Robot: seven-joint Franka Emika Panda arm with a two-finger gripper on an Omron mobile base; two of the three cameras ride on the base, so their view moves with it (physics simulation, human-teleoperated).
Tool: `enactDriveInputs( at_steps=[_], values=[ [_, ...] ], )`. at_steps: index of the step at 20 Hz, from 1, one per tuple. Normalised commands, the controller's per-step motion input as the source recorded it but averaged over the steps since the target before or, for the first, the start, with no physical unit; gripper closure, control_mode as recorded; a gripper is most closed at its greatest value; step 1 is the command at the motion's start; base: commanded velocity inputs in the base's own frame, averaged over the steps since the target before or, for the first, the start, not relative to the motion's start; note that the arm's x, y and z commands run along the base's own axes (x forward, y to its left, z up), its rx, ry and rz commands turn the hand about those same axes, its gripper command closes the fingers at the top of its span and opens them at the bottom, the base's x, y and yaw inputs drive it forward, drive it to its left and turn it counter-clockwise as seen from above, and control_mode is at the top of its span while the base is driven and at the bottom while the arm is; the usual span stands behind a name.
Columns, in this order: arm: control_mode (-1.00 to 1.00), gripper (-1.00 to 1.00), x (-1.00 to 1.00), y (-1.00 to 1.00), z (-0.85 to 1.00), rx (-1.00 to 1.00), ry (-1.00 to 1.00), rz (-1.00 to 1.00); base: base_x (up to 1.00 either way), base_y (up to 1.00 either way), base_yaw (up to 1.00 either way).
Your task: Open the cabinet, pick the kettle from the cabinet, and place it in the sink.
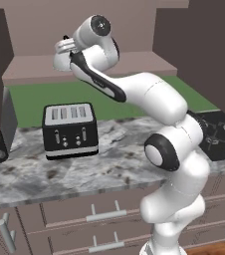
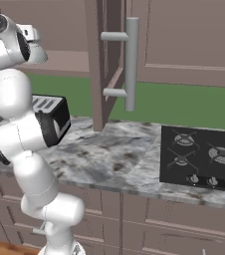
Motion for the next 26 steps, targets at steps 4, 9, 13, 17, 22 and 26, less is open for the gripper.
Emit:
enactDriveInputs(
  at_steps=[4, 9, 13, 17, 22, 26],
  values=[
    [-1.0, -1.0, 0.24, 0.12, 0.0, 0.0, 0.0, 0.0, 0.0, 0.0, 0.0],
    [-1.0, -1.0, 0.19, 0.15, 0.0, 0.0, 0.02, 0.0, 0.0, 0.0, 0.0],
    [-1.0, -1.0, 0.2, 0.12, 0.0, 0.0, 0.0, 0.0, 0.0, 0.0, 0.0],
    [-1.0, -1.0, 0.19, 0.07, 0.0, 0.0, 0.02, 0.0, 0.0, 0.0, 0.0],
    [-1.0, -1.0, 0.17, 0.02, 0.0, 0.0, 0.03, -0.01, 0.0, 0.0, 0.0],
    [-1.0, -1.0, 0.17, 0.0, 0.0, 0.0, 0.02, 0.0, 0.0, 0.0, 0.0]
  ],
)
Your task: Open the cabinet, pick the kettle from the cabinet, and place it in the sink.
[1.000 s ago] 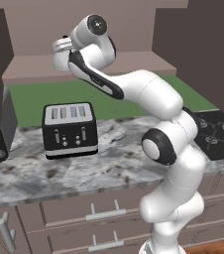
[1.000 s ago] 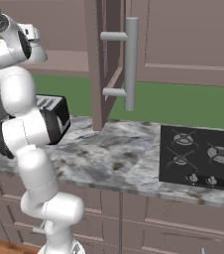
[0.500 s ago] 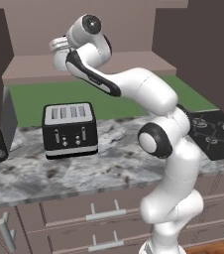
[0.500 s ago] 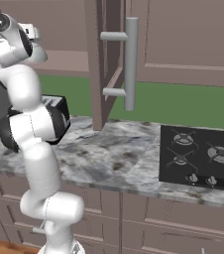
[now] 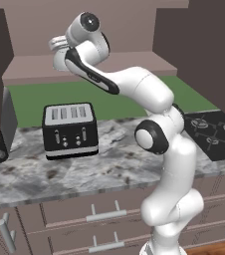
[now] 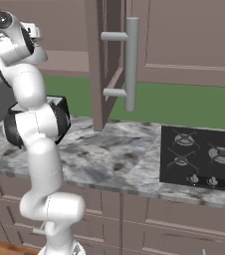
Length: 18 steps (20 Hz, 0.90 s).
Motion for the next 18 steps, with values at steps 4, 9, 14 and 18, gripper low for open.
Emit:
enactDriveInputs(
  at_steps=[4, 9, 14, 18],
  values=[
    [-1.0, -1.0, 0.13, 0.0, 0.0, 0.0, 0.02, 0.0, 0.0, 0.0, 0.0],
    [-1.0, -1.0, 0.04, 0.0, -0.03, 0.0, 0.0, 0.0, 0.0, 0.0, 0.0],
    [-1.0, -1.0, 0.0, 0.0, -0.08, 0.0, 0.0, 0.0, 0.0, 0.0, 0.0],
    [-1.0, -1.0, 0.0, 0.0, -0.1, 0.0, 0.0, 0.0, 0.0, 0.0, 0.0]
  ],
)
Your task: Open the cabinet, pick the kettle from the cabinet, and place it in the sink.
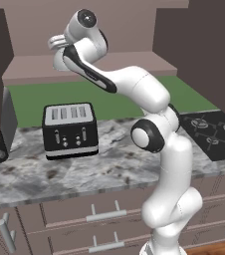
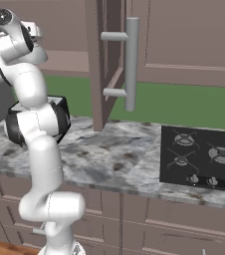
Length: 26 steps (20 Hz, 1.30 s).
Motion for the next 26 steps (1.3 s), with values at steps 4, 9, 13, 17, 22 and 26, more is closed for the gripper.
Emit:
enactDriveInputs(
  at_steps=[4, 9, 13, 17, 22, 26],
  values=[
    [-1.0, -1.0, 0.0, 0.0, -0.11, 0.01, 0.0, 0.0, 0.0, 0.0, 0.0],
    [-1.0, 1.0, 0.06, 0.0, -0.06, 0.02, 0.0, 0.0, 0.0, 0.0, 0.0],
    [-1.0, 1.0, 0.12, 0.0, -0.02, 0.02, 0.0, 0.0, 0.0, 0.0, 0.0],
    [-1.0, 1.0, 0.07, 0.0, -0.03, 0.02, 0.0, 0.0, 0.0, 0.0, 0.0],
    [-1.0, 1.0, 0.01, 0.0, -0.03, 0.02, -0.01, 0.0, 0.0, 0.0, 0.0],
    [-1.0, 1.0, 0.0, 0.0, 0.0, 0.01, -0.01, 0.0, 0.0, 0.0, 0.0]
  ],
)
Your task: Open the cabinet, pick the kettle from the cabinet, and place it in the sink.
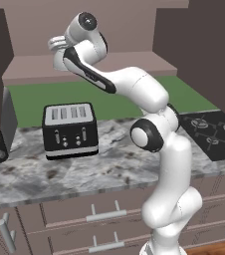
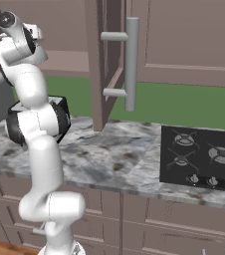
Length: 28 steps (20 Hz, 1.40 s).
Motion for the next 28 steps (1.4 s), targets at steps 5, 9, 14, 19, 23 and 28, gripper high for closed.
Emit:
enactDriveInputs(
  at_steps=[5, 9, 14, 19, 23, 28],
  values=[
    [-1.0, 1.0, -0.15, 0.03, 0.0, 0.01, 0.0, 0.0, 0.0, 0.0, 0.0],
    [-1.0, 1.0, -0.27, 0.01, 0.0, 0.04, 0.0, 0.0, 0.0, 0.0, 0.0],
    [-1.0, 1.0, -0.36, 0.0, 0.0, 0.05, 0.0, 0.0, 0.0, 0.0, 0.0],
    [-1.0, 1.0, -0.48, 0.0, 0.0, 0.06, 0.0, 0.0, 0.0, 0.0, 0.0],
    [-1.0, 1.0, -0.56, 0.0, 0.0, 0.09, 0.0, 0.0, 0.0, 0.0, 0.0],
    [-1.0, 1.0, -0.59, -0.04, 0.0, 0.11, 0.0, 0.0, 0.0, 0.0, 0.0]
  ],
)
